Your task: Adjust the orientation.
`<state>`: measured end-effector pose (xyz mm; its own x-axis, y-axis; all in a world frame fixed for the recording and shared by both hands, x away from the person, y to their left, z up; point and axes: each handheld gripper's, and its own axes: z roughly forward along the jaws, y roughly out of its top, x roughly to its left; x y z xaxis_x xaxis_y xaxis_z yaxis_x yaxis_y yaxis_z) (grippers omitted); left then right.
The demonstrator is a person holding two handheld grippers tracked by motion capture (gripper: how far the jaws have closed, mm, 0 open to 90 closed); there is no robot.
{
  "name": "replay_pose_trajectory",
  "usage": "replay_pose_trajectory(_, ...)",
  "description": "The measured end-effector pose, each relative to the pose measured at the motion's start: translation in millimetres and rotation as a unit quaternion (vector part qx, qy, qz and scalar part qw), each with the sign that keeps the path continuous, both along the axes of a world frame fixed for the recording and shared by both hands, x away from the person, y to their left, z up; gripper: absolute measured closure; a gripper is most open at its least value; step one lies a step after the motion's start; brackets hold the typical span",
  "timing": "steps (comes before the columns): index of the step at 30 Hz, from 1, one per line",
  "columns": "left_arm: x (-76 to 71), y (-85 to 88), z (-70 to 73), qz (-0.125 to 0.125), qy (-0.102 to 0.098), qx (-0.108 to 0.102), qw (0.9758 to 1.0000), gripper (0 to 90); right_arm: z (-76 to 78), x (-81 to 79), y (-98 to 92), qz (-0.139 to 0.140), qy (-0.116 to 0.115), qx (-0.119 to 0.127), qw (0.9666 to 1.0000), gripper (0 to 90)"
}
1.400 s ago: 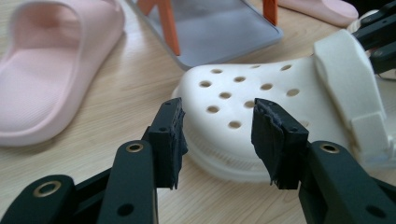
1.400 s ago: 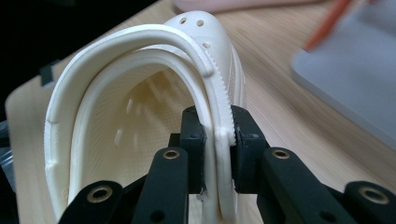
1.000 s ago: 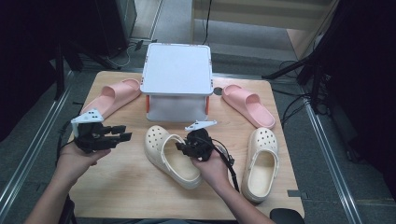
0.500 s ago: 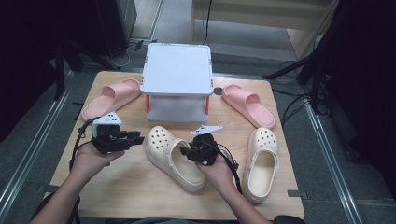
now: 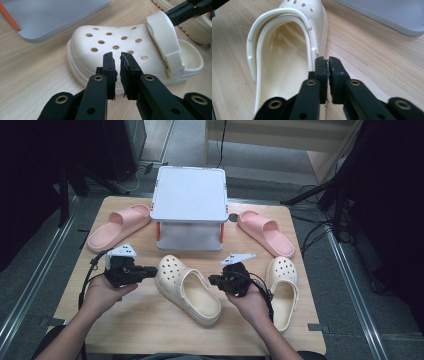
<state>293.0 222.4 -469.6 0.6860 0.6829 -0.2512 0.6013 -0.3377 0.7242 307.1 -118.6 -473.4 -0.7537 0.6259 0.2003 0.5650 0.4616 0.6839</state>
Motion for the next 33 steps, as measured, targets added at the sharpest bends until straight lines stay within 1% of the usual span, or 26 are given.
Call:
replay_pose_trajectory(3, -0.4, 0.9, -2.1, 0.002, 0.0, -0.003, 1.0, 84.0, -4.1, 3.0, 1.7, 0.005, -0.003, -0.01, 0.9999, 90.0)
replay_pose_trajectory(4, -1.2, 2.3, -4.5, 0.007, 0.001, -0.008, 0.9999, 84.5, -6.4, 4.8, 1.8, 0.005, -0.001, -0.012, 0.9999, 90.0)
replay_pose_trajectory(5, -1.6, 2.4, -6.0, 0.008, 0.004, -0.008, 0.9999, 84.8, -8.6, 6.6, 1.6, 0.005, 0.003, -0.01, 0.9999, 90.0)
replay_pose_trajectory(6, -1.8, 2.2, -7.0, 0.008, 0.006, -0.004, 0.9999, 84.7, -10.4, 8.0, 1.9, 0.004, 0.009, -0.01, 0.9999, 90.0)
replay_pose_trajectory(8, -2.5, 1.0, -11.0, 0.011, 0.014, 0.0, 0.9998, 84.8, -13.5, 9.7, 3.7, 0.01, 0.007, -0.018, 0.9998, 90.0)
replay_pose_trajectory(9, -2.3, -0.1, -13.0, 0.008, 0.015, 0.004, 0.9998, 85.6, -14.5, 10.0, 5.1, 0.013, 0.003, -0.023, 0.9996, 90.0)
replay_pose_trajectory(11, -1.6, -4.5, -17.1, 0.001, 0.018, 0.014, 0.9997, 87.1, -17.0, 11.3, 8.2, 0.022, 0.001, -0.029, 0.9993, 90.0)
replay_pose_trajectory(12, -1.2, -7.5, -19.4, -0.002, 0.024, 0.018, 0.9996, 87.4, -18.3, 11.8, 10.0, 0.025, 0.001, -0.032, 0.9991, 90.0)
replay_pose_trajectory(13, -1.3, -10.6, -21.3, -0.006, 0.026, 0.028, 0.9993, 87.4, -19.6, 12.4, 11.9, 0.028, 0.003, -0.034, 0.999, 90.0)
replay_pose_trajectory(16, -3.4, -19.1, -25.5, -0.016, 0.023, 0.053, 0.9982, 87.4, -21.9, 13.5, 16.4, 0.038, 0.0, -0.039, 0.9985, 90.0)
replay_pose_trajectory(19, -5.9, -21.8, -27.7, -0.018, 0.022, 0.068, 0.9973, 87.4, -21.4, 14.4, 16.9, 0.038, 0.0, -0.038, 0.9985, 90.0)
replay_pose_trajectory(21, -7.0, -21.1, -28.9, -0.014, 0.02, 0.068, 0.9974, 87.4, -21.8, 14.8, 16.7, 0.04, 0.0, -0.038, 0.9985, 90.0)
replay_pose_trajectory(24, -5.9, -21.4, -30.6, -0.01, 0.02, 0.06, 0.9979, 87.7, -22.2, 14.3, 17.9, 0.04, 0.001, -0.039, 0.9984, 90.0)
replay_pose_trajectory(26, -5.2, -21.7, -31.6, -0.009, 0.015, 0.06, 0.998, 87.8, -23.2, 14.5, 18.7, 0.043, -0.001, -0.04, 0.9983, 90.0)
replay_pose_trajectory(29, -4.4, -21.1, -31.8, -0.01, 0.013, 0.062, 0.998, 87.8, -23.5, 13.5, 19.7, 0.044, 0.0, -0.04, 0.9982, 90.0)
replay_pose_trajectory(30, -3.0, -20.9, -32.3, -0.007, 0.01, 0.062, 0.998, 87.8, -23.8, 12.6, 20.5, 0.044, 0.0, -0.04, 0.9982, 90.0)
replay_pose_trajectory(33, 1.1, -20.1, -32.9, -0.004, 0.012, 0.058, 0.9983, 87.8, -24.0, 10.3, 23.7, 0.045, 0.0, -0.041, 0.9982, 90.0)
